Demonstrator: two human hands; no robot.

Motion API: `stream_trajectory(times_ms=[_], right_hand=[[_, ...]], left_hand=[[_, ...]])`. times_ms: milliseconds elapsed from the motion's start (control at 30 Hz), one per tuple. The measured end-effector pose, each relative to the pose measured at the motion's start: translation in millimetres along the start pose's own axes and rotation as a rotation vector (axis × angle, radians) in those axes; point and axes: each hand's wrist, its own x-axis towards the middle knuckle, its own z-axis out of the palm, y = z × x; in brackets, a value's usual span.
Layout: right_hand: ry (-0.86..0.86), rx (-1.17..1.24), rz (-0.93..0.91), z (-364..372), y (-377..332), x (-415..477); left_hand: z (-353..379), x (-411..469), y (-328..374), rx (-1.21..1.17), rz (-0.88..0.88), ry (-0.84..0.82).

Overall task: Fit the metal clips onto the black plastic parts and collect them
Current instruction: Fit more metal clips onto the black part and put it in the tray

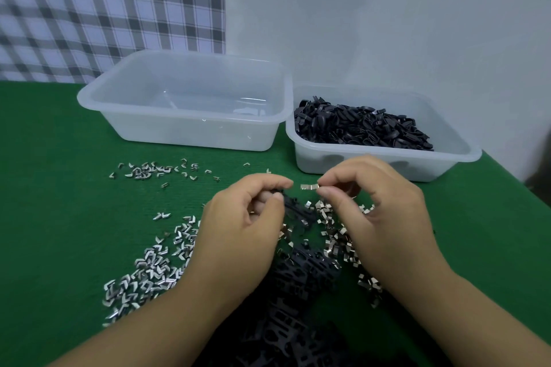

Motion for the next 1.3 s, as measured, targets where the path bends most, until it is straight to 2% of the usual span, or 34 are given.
stream_trajectory(times_ms=[100,400,967,1300], right_hand=[[-0.004,0.021,0.053,2.3,-2.8,-1.9],[-0.033,-0.129,-0.010,4.0,-5.0,-4.2],[-0.031,-0.250,-0.087,4.4,-6.4,-3.2],[-0.045,-0.111,0.002,4.8,-5.0,-3.3]], left_hand=[[0.8,1.1,1.8,-0.063,-0.031,0.013],[3.4,2.0,4.6,-0.225,-0.137,0.003],[4.3,1.6,3.1,-0.191,-0.141,-0.008],[2.9,1.0,4.4,-0.253,-0.139,-0.048]])
